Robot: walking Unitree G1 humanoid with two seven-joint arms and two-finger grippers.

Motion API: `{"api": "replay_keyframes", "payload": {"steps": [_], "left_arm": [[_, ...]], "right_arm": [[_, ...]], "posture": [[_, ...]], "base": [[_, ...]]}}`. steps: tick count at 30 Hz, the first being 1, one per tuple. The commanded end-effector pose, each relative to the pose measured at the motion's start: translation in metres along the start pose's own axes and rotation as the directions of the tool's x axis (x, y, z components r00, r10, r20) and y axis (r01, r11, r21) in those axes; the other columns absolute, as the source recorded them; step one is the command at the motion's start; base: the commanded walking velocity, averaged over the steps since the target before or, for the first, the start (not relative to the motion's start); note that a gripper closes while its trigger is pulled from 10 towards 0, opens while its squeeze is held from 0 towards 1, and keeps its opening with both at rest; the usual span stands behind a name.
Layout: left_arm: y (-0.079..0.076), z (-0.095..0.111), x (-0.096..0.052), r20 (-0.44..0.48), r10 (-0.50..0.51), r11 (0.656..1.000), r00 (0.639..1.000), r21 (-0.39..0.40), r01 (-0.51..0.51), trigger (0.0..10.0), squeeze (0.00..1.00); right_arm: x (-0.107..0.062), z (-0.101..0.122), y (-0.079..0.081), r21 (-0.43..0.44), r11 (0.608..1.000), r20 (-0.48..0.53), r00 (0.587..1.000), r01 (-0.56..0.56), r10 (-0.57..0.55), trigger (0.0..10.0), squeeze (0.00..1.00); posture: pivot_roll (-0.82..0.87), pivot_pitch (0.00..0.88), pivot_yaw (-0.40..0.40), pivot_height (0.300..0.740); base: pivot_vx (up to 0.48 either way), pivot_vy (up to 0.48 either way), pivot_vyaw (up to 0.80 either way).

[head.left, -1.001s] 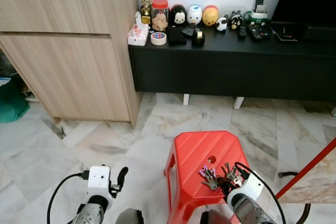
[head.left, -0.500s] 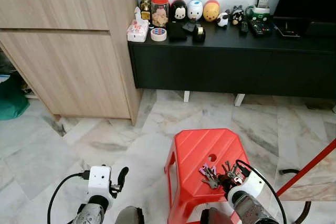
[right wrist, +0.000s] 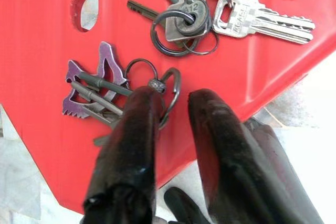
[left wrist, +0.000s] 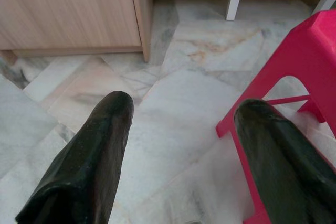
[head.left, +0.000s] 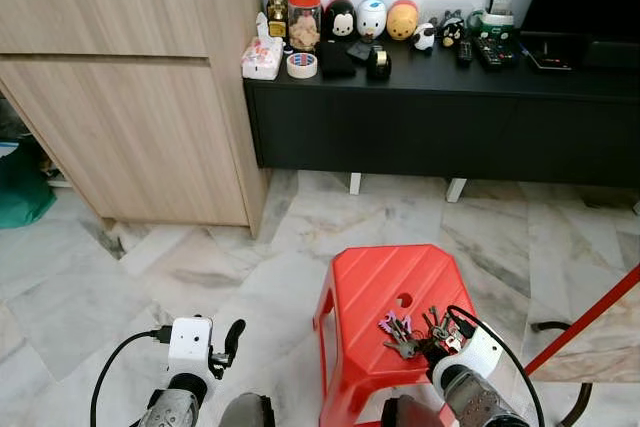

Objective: Hang keys on a hook

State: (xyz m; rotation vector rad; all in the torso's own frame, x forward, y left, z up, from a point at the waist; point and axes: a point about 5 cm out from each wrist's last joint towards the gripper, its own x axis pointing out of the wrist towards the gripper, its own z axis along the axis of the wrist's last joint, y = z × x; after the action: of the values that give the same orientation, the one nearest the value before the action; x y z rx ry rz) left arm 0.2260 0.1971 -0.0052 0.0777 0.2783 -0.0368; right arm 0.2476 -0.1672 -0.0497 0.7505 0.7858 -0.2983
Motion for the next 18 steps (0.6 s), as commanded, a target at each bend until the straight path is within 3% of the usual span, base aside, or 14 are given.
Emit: {"api": "replay_keyframes", "payload": {"steps": [1, 6, 18], "left_arm": [[0.000, -0.002, -0.003, -0.007, -0.007, 1.000, 1.000, 0.028, 0.007, 10.0, 0.00], [0.003, 0.000, -0.002, -0.004, 0.022, 1.000, 1.000, -0.012, -0.022, 10.0, 0.00], [0.002, -0.001, -0.001, -0.013, 0.000, 0.999, 1.000, 0.039, 0.001, 10.0, 0.00]], "right_arm": [[0.000, -0.002, 0.001, 0.011, 1.000, -0.005, 1.000, 0.007, -0.007, 0.0, 0.00], [0.000, -0.003, 0.000, 0.014, 1.000, -0.009, 1.000, 0.011, -0.011, 0.0, 0.00], [-0.002, -0.006, -0.012, 0.022, 0.999, -0.014, 0.999, 0.032, -0.032, 0.0, 0.00]], "posture": [[0.06, 0.077, -0.028, 0.636], [0.06, 0.082, -0.028, 0.636], [0.06, 0.083, -0.023, 0.636]], "base": [[0.000, 0.000, 0.00], [0.000, 0.000, 0.00], [0.000, 0.000, 0.00]]}}
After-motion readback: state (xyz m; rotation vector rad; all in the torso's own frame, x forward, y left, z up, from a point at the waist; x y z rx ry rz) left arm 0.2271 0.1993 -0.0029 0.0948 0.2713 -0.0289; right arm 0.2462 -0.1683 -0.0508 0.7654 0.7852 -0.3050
